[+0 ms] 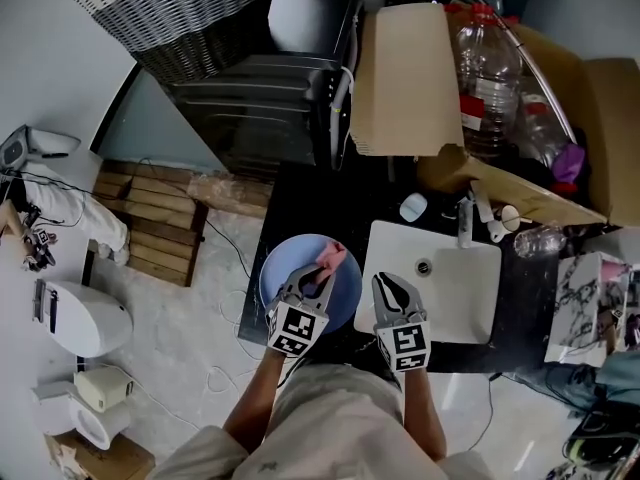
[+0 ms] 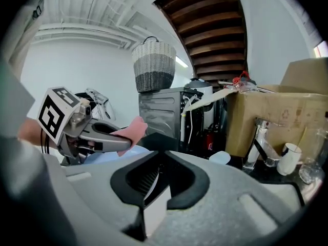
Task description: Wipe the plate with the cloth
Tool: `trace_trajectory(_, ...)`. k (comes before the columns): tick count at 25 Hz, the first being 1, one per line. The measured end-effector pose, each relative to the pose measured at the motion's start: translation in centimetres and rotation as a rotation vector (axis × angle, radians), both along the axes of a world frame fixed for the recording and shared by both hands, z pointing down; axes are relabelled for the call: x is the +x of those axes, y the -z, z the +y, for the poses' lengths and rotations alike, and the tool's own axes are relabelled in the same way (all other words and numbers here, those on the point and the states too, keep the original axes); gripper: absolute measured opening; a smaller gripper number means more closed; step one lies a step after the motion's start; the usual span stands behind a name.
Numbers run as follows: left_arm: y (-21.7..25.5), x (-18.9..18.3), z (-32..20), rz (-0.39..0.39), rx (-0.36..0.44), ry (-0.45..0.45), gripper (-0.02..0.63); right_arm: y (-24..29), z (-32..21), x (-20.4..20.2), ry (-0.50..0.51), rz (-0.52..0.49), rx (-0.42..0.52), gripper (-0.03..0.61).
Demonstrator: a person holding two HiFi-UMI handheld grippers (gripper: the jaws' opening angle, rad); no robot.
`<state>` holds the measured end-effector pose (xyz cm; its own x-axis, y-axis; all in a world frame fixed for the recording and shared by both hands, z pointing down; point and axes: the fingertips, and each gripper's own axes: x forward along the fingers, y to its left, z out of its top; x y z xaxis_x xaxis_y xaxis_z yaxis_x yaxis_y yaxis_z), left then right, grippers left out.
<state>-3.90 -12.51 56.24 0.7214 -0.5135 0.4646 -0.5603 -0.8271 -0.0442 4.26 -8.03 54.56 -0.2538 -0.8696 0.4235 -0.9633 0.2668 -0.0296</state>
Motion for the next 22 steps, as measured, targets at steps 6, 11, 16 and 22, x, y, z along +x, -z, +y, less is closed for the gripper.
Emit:
trace_trajectory(6, 1.0, -0.3, 0.3, 0.052, 0.023, -0.008, 0.034, 0.7, 0.6, 0.1, -0.036, 0.014, 0.025, 0.031)
trace_trajectory(11, 1.7, 0.1, 0.5, 0.089, 0.041, -0.021, 0.034, 1.2, 1.0, 0.7, -0.069, 0.019, 0.038, 0.031)
trace_trajectory(16, 3.1, 0.1, 0.6, 0.122, 0.066, 0.005, 0.034, 2.1, 1.0, 1.0, -0.06, 0.018, 0.067, 0.031)
trace_trajectory(22, 4.8, 1.5, 2.2, 0.142, 0.104, 0.031, 0.034, 3.4, 2.1, 2.3, -0.031, 0.011, 0.099, 0.029)
